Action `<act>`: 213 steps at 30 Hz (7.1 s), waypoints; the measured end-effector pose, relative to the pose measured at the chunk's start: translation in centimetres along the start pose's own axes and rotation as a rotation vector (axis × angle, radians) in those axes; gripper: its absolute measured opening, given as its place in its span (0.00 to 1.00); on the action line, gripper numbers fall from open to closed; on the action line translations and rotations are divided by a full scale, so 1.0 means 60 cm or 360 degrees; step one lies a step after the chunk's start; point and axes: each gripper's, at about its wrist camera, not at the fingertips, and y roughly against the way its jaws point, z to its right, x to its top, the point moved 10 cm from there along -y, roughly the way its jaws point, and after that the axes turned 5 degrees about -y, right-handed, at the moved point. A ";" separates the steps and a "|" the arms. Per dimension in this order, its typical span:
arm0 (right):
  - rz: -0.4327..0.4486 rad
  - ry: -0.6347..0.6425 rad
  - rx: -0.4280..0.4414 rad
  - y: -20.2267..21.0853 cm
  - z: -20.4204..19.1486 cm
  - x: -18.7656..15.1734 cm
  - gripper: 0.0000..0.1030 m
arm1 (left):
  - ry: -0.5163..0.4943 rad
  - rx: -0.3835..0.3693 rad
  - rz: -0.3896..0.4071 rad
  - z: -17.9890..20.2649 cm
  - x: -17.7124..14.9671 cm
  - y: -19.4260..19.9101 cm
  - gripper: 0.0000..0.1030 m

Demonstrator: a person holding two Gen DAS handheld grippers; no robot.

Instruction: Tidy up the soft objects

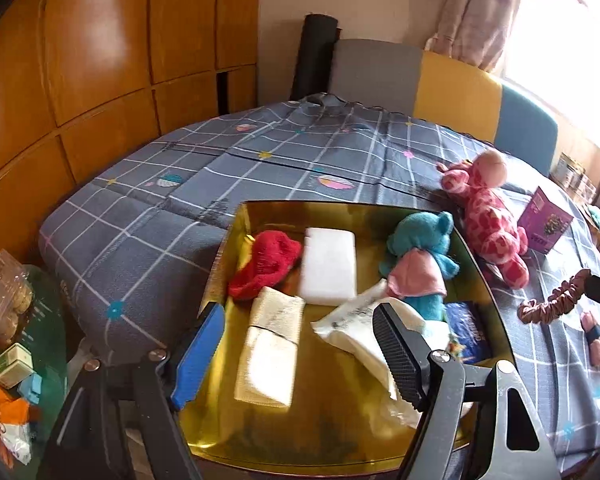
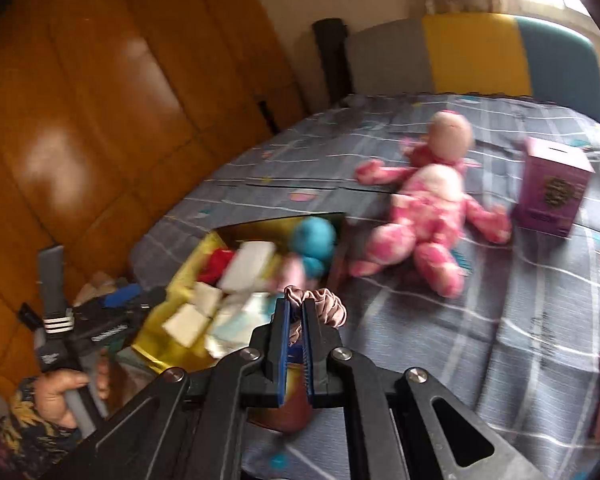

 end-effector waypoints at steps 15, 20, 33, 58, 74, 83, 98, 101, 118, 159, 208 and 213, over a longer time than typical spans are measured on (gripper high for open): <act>-0.0521 0.0147 0.0216 -0.255 -0.163 -0.120 0.22 | 0.0190 0.0118 0.0034 -0.107 0.006 0.008 0.75; -0.0524 0.0134 0.0203 -0.248 -0.155 -0.134 0.30 | 0.0170 0.0134 0.0028 -0.105 0.004 0.005 0.75; -0.0194 0.0305 -0.0146 -0.166 -0.120 -0.098 0.33 | 0.0045 0.0103 0.0057 -0.051 0.003 0.013 0.78; 0.0051 0.0033 -0.0711 0.035 0.136 -0.080 0.35 | -0.0253 -0.0072 0.0059 0.098 -0.012 0.025 0.79; 0.0131 -0.0416 -0.1279 0.299 0.382 -0.124 0.35 | -0.0622 -0.0331 0.0079 0.291 0.021 0.026 0.79; 0.0209 -0.0698 -0.1422 0.407 0.473 -0.177 0.36 | -0.0810 -0.0657 -0.0024 0.464 0.016 0.026 0.79; 0.0282 -0.0840 -0.1394 0.443 0.513 -0.208 0.36 | -0.0880 -0.1185 -0.0415 0.793 -0.042 0.012 0.62; 0.0295 -0.0871 -0.1344 0.443 0.517 -0.211 0.36 | -0.0860 -0.1210 -0.0508 0.850 -0.062 -0.002 0.56; 0.0417 -0.1010 -0.1155 0.449 0.519 -0.223 0.36 | -0.0808 -0.1110 -0.0737 0.991 -0.131 -0.079 0.42; -0.0419 -0.0537 -0.1020 0.234 0.529 -0.147 0.26 | -0.0741 -0.1039 -0.0611 0.635 -0.133 -0.085 0.51; -0.0471 -0.0191 -0.1012 0.077 0.436 -0.203 0.31 | 0.0153 -0.0219 -0.0352 -0.039 -0.062 -0.046 0.41; -0.0471 -0.0195 -0.1009 0.078 0.435 -0.203 0.31 | -0.0012 -0.0152 -0.0431 -0.030 -0.101 -0.070 0.49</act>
